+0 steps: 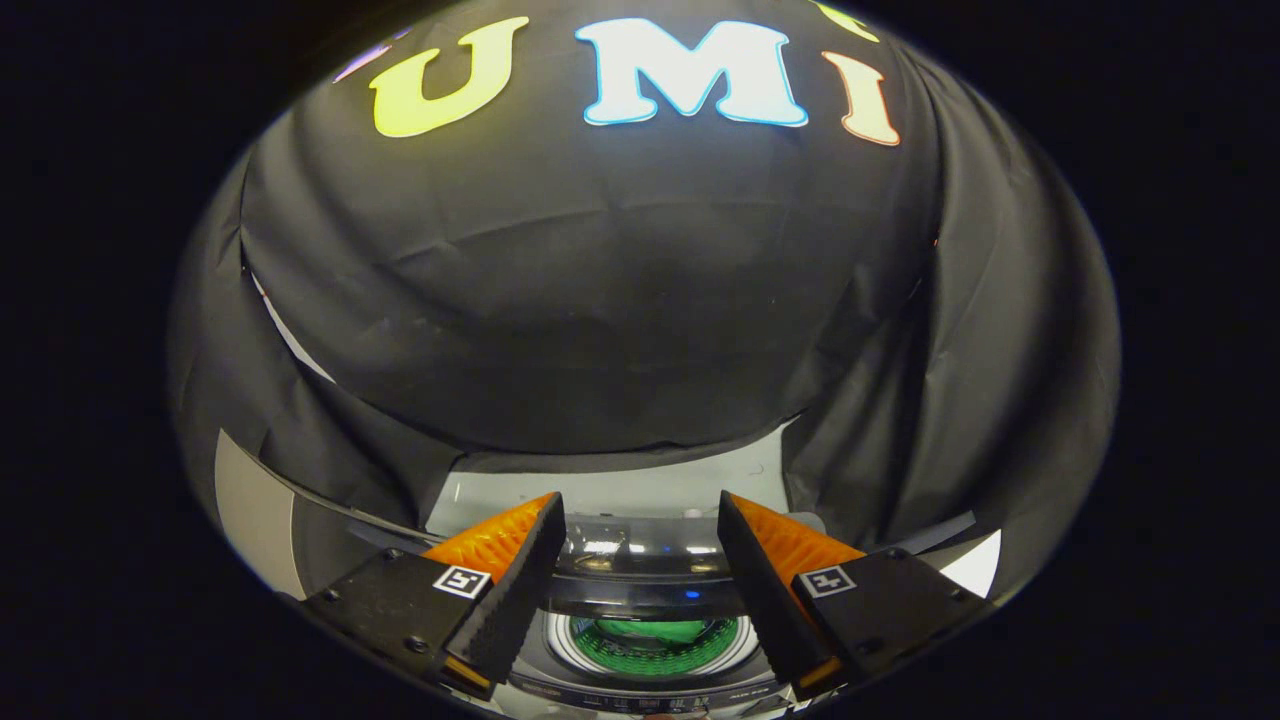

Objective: Put the clothes into the washing machine and then close the washing machine lid.

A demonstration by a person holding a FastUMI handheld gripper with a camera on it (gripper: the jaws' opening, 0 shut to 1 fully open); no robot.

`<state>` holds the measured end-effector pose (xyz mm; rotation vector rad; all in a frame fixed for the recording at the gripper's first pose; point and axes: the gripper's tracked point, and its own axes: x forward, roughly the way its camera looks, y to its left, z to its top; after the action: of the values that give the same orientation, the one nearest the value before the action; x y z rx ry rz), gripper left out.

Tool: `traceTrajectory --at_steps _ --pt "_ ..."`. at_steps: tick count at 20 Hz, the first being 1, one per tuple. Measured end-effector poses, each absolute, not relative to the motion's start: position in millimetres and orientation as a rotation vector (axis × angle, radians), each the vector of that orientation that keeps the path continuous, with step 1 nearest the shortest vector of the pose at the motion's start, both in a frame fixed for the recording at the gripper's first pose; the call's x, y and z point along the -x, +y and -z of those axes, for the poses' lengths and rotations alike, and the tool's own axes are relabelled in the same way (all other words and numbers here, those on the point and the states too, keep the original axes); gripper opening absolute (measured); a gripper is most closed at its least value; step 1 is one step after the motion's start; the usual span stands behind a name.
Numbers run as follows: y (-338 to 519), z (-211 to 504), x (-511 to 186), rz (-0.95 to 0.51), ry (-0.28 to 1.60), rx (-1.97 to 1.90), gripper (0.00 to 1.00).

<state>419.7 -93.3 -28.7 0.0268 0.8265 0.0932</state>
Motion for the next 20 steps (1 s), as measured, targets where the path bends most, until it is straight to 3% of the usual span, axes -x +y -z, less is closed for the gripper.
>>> traceTrajectory --at_steps 20 --pt "-98.2 29.7 -346.0 -0.105 0.438 -0.031 0.96"
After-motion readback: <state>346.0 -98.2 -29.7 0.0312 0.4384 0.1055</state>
